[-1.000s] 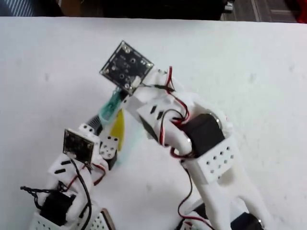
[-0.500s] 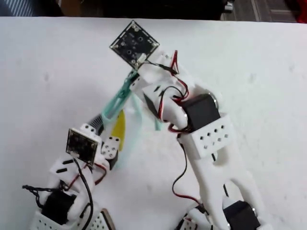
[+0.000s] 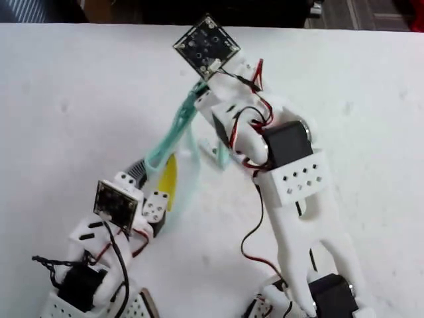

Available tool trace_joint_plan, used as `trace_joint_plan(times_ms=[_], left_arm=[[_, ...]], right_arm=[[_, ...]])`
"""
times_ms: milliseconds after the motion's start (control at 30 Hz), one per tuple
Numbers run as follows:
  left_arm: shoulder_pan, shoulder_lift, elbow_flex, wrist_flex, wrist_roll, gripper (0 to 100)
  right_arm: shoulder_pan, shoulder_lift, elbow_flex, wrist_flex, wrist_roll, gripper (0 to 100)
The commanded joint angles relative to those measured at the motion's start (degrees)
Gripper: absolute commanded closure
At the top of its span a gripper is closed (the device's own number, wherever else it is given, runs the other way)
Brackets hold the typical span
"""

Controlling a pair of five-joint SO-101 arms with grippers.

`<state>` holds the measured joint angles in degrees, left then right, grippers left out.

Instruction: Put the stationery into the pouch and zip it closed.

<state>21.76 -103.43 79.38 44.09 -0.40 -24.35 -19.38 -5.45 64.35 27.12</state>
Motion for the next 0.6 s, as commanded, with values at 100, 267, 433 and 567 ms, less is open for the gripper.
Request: trace_joint_plan(times_ms=[100, 267, 433, 567], left_arm=[[1.19, -0.92, -0.35, -1.49, -0.62, 98], [1.19, -0.92, -0.35, -1.49, -0.62, 98], [1.19, -0.92, -0.35, -1.49, -0.62, 98], [1.19, -0.92, -0.26, -1.49, -0.62, 98]], right_arm=[[1.98, -0.31, -2.9, -3.03, -0.62, 98.2], [2.33, -0.22, -2.9, -3.03, -0.44, 98.2], [3.12, 2.24, -3.34, -3.03, -0.44, 98.2], [2.86, 3.03, -3.34, -2.86, -0.44, 98.2]])
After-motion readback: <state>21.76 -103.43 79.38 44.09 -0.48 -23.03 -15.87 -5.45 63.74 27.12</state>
